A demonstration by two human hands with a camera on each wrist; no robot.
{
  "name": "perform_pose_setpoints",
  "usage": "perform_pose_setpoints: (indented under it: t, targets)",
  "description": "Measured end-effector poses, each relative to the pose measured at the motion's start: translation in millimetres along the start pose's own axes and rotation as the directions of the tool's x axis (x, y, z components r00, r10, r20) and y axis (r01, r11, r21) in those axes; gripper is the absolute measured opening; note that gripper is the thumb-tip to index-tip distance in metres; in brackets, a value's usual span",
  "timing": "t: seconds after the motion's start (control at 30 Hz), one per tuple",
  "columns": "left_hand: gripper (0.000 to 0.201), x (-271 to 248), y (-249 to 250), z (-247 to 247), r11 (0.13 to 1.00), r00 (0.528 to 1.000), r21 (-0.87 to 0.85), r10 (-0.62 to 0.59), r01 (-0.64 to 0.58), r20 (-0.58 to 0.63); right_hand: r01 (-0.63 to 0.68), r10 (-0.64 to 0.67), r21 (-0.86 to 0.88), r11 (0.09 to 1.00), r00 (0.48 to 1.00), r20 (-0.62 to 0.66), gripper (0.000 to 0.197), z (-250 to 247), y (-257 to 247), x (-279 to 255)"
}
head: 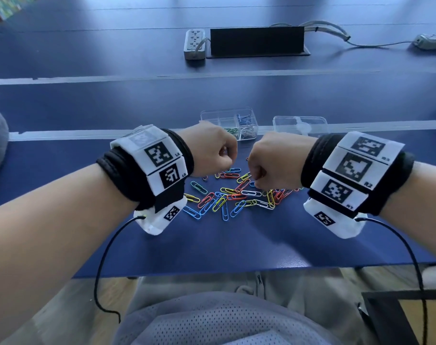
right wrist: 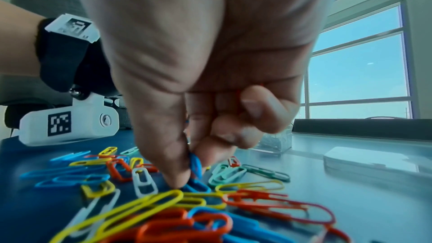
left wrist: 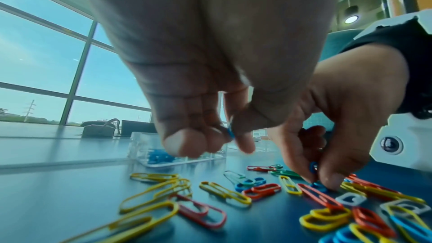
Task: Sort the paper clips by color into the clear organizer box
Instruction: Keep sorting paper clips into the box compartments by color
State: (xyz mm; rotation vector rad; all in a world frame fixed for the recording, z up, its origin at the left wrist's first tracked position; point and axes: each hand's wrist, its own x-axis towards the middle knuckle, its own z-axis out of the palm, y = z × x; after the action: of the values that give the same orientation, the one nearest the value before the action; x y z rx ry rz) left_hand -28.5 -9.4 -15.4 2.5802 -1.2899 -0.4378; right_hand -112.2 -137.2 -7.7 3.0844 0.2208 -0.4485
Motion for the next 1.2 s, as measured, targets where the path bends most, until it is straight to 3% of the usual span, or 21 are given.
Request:
perform_pose_setpoints:
  t: [0.13, 0.23, 0.33, 0.47, 0.57, 0.63, 0.77, 0.93, 1.03, 1.1, 1.2]
  targets:
    - [0.018, 8, 9, 0, 0.998, 0.998, 0.056, -0.043, 0.040, 0.047, -0.039, 0.035, 0.048, 0.998, 0.996, 0.076, 0.016, 2, 2, 4]
    - [0.022, 12, 12, 1, 0.993, 0.992, 0.094, -0.076, 0.067, 0.099, -0.033, 0.024, 0.081, 0.996, 0.994, 0.109, 0.004, 1, 7, 6]
    - [0.027, 13, 16, 1, 0.990, 0.988, 0.099, -0.113, 0.102, 0.110, -0.048, 0.027, 0.152, 0.987, 0.991, 0.133, 0.016, 0, 13, 6]
    - [0.006, 12, 17, -1, 0.994, 0.997, 0.092, -0.057, 0.051, 0.061, -0.099, 0.061, 0.321, 0.942, 0.990, 0.127, 0.014, -3, 27, 3]
    - [0.010, 10, 13, -1, 0.992, 0.997, 0.127, -0.002, -0.008, 0.075, -0.148, 0.084, 0.473, 0.869, 0.985, 0.153, 0.016, 1, 40, 0]
    - [0.011, 11, 13, -1, 0.988, 0.997, 0.152, 0.025, -0.036, 0.079, -0.167, 0.082, 0.621, 0.766, 0.983, 0.163, 0.015, 4, 43, -3]
    - [0.009, 12, 14, 1, 0.980, 0.995, 0.193, 0.033, -0.051, 0.095, -0.248, 0.131, 0.904, 0.348, 0.968, 0.215, 0.020, 6, 48, -9]
    - [0.018, 13, 13, 7, 0.980, 0.998, 0.199, -0.015, 0.001, 0.068, -0.275, 0.180, 0.961, -0.013, 0.945, 0.273, 0.029, 12, 52, -13]
    - [0.025, 16, 12, 3, 0.993, 0.997, 0.102, -0.061, 0.055, 0.053, -0.290, 0.135, 0.934, -0.209, 0.937, 0.322, 0.025, 12, 57, -16]
    - [0.033, 18, 10, -2, 0.993, 0.992, -0.008, -0.116, 0.116, 0.049, -0.294, 0.110, 0.917, -0.270, 0.937, 0.333, 0.016, 11, 59, -18]
    - [0.029, 16, 3, -6, 0.943, 0.974, -0.247, -0.205, 0.223, 0.096, -0.301, 0.091, 0.928, -0.219, 0.941, 0.326, 0.014, 11, 57, -17]
